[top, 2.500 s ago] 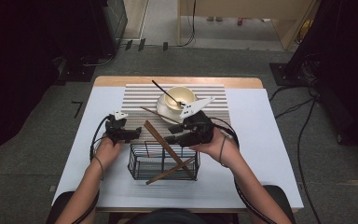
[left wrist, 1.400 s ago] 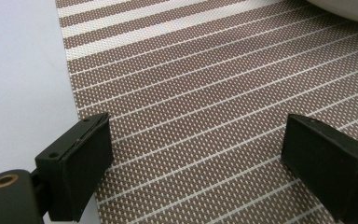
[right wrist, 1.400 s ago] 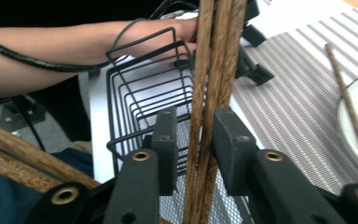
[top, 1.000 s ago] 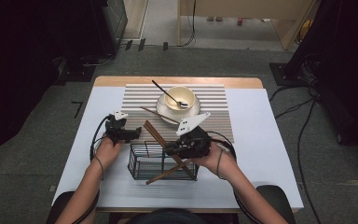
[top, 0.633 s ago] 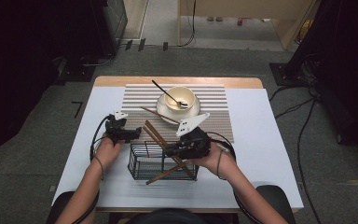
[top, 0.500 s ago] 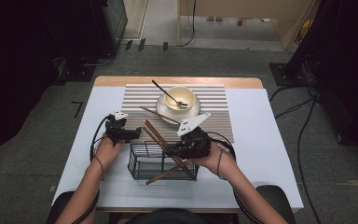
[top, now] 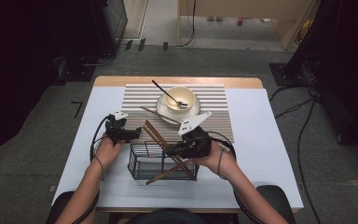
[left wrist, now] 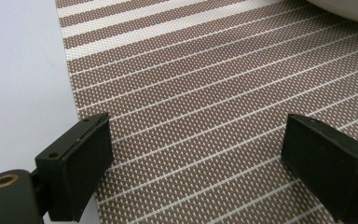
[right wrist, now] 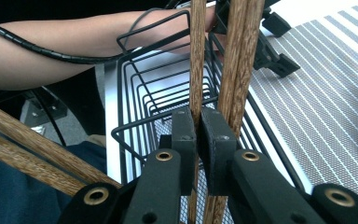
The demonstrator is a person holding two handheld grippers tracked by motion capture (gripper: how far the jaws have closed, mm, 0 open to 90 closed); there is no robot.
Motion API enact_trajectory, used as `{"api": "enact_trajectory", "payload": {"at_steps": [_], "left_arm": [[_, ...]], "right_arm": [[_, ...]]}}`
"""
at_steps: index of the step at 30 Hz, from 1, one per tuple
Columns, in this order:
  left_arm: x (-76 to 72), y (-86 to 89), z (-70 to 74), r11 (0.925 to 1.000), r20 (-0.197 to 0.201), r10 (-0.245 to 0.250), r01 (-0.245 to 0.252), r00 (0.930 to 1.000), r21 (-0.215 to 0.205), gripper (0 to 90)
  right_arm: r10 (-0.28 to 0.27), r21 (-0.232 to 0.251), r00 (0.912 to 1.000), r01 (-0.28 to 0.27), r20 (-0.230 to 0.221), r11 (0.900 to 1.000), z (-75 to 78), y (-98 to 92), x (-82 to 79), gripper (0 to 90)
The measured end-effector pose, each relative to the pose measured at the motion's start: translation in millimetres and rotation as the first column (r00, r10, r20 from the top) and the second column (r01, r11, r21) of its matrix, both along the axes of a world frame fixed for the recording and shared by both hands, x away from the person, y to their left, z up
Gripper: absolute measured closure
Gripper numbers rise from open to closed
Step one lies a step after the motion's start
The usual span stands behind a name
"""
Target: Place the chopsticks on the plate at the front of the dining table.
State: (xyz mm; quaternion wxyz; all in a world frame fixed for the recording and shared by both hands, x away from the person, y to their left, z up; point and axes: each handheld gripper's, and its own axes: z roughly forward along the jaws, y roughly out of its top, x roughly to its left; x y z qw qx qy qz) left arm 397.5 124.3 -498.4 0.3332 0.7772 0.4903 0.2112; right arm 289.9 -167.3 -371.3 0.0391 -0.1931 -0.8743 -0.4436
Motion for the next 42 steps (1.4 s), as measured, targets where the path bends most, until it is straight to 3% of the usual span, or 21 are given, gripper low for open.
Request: {"api": "enact_trajectory", "payload": {"at_steps": [9, 19, 27, 42], "left_arm": [[0.0, 0.0, 0.0, 1.0000, 0.000, 0.000, 0.000, 1.0000, 0.000, 9.0], [0.0, 0.0, 0.0, 1.0000, 0.000, 0.000, 0.000, 1.0000, 0.000, 9.0], [0.0, 0.0, 0.0, 1.0000, 0.000, 0.000, 0.000, 1.0000, 0.000, 9.0], [0.0, 0.1, 0.0, 1.0000, 0.000, 0.000, 0.000, 1.0000, -0.001, 9.0]], "right_arm": [[-0.003, 0.031, 0.9998, 0.004, -0.021, 1.000, 1.7, -1.0, 3.5, 85.6], [-0.010, 0.053, 0.9998, 0.011, -0.016, 0.999, 11.1, -0.9, 5.3, 85.7], [0.000, 0.104, 0.9998, 0.002, -0.020, 0.995, 18.0, -1.6, 10.8, 85.7], [-0.017, 0.131, 0.9998, 0.016, 0.005, 0.991, 40.6, 1.2, 17.7, 85.7]]}}
